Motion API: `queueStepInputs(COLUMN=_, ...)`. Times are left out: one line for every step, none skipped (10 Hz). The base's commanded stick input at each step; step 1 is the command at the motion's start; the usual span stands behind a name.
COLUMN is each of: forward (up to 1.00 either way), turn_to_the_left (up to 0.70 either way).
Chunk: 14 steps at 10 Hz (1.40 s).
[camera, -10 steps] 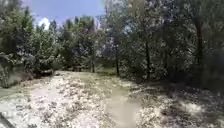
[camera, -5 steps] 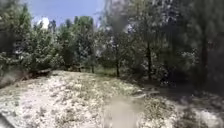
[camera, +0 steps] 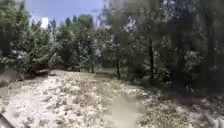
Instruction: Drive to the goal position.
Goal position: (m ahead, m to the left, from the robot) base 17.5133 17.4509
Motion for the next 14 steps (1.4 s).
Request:
queueStepInputs(forward=0.5, turn_to_the_left=0.0)
queueStepInputs(forward=0.5, turn_to_the_left=0.0)
queueStepInputs(forward=0.5, turn_to_the_left=0.0)
queueStepInputs(forward=0.5, turn_to_the_left=0.0)
queueStepInputs(forward=0.5, turn_to_the_left=0.0)
queueStepInputs(forward=0.5, turn_to_the_left=0.0)
queueStepInputs(forward=0.5, turn_to_the_left=0.0)
queueStepInputs(forward=0.5, turn_to_the_left=0.0)
queueStepInputs(forward=0.5, turn_to_the_left=0.0)
queueStepInputs(forward=0.5, turn_to_the_left=0.0)
queueStepInputs(forward=0.5, turn_to_the_left=0.0)
queueStepInputs(forward=0.5, turn_to_the_left=0.0)
queueStepInputs(forward=0.5, turn_to_the_left=0.0)
queueStepInputs(forward=0.5, turn_to_the_left=0.0)
